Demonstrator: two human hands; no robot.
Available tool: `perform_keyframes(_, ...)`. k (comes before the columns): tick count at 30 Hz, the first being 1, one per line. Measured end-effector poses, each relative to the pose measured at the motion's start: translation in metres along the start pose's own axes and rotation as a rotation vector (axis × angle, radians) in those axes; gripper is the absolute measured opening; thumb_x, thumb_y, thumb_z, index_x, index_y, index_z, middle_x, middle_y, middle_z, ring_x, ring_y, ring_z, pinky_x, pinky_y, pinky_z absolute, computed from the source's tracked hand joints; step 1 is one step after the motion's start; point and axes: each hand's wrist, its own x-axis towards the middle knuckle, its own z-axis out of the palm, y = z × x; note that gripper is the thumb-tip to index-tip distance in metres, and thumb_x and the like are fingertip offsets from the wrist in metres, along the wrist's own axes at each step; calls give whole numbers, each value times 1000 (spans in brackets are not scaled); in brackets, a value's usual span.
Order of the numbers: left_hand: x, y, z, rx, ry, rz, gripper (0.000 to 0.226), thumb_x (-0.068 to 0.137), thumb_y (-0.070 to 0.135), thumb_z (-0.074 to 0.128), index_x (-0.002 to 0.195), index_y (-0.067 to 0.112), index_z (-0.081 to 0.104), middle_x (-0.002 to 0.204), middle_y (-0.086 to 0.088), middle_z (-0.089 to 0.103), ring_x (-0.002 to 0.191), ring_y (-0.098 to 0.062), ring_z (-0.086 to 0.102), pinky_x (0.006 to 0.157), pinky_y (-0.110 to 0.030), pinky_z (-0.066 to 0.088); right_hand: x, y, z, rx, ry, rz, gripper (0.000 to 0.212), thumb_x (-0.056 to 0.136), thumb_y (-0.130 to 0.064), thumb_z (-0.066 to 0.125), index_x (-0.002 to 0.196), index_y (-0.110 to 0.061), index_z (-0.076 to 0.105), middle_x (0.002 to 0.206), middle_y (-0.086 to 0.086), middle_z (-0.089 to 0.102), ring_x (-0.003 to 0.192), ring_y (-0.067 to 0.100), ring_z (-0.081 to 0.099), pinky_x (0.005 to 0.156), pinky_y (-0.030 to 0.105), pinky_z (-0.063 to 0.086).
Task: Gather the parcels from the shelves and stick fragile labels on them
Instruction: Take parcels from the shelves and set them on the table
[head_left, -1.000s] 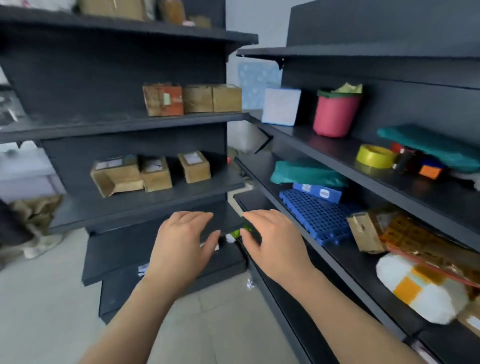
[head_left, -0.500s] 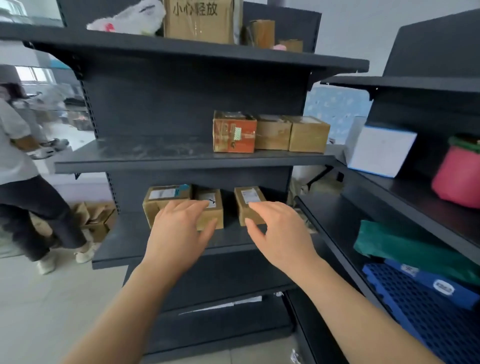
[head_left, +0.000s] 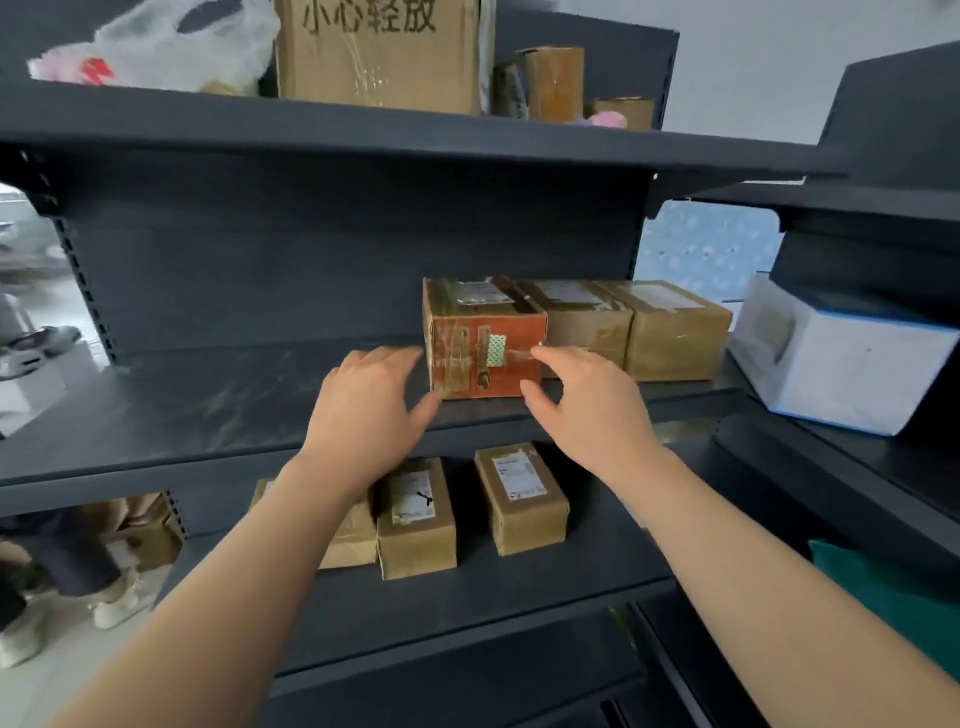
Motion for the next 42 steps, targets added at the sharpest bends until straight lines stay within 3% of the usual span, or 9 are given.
perform_keyframes(4,44,-5,22,-19,-26,-44,58,86,47,59,135,19,46,127,-8,57,120,-32,47,95,-40,42,47,23,18,-32,-27,18,49,91,-41,56,135,-21,50,131,1,58,114,20,57,90,32,47)
perform_keyframes(9,87,-12,54,-151,-128,-130,85,77,54,65,146,25,25,137,-9,48,130,-25,41,99,-39,44,89,47,41,-1,-133,55,64,88,-47,58,144,-23,37,142,5,46,121,24,51,97,39,47)
perform_keyframes(14,108,-16,77,-317,-167,-182,94,74,48,73,148,28,18,125,-5,55,101,-17,59,86,-31,51,113,57,60,-11,-208,67,71,86,-52,57,146,-21,33,148,6,36,124,24,49,98,38,47)
perform_keyframes(17,112,-19,84,-376,-126,-188,91,74,38,76,146,28,22,118,0,59,95,-13,60,82,-29,53,116,56,67,-45,-218,52,74,87,-53,55,147,-18,30,148,6,32,109,22,59,95,36,47)
perform_keyframes(23,102,-26,82,-470,-27,-185,88,69,33,81,142,29,33,115,4,62,98,-13,61,85,-33,54,105,44,67,2,-150,70,73,86,-49,61,145,-16,35,145,5,37,103,22,61,96,37,48)
perform_keyframes(27,81,-33,69,-514,10,-164,88,66,34,83,141,31,37,115,8,63,97,-11,62,86,-32,54,85,24,60,150,-98,121,70,82,-42,69,141,-19,41,139,1,37,99,19,60,95,31,47)
perform_keyframes(30,59,-41,52,-544,27,-134,87,66,35,83,140,33,38,118,10,61,97,-8,60,88,-29,52,65,1,53,231,-42,154,70,80,-37,72,140,-21,42,137,-1,36,112,15,52,100,29,45)
perform_keyframes(33,39,-48,28,-564,32,-76,86,65,37,82,139,35,38,122,11,59,101,-6,59,91,-30,52,42,-26,38,245,32,185,69,79,-36,73,139,-22,43,134,-4,37,114,4,43,100,20,38)
perform_keyframes(42,-29,-41,-34,-670,-44,119,87,63,37,83,138,39,38,119,15,60,104,-6,59,91,-31,51,-53,-96,-23,164,200,341,70,74,-34,77,136,-20,49,123,-11,41,108,-5,43,96,20,46)
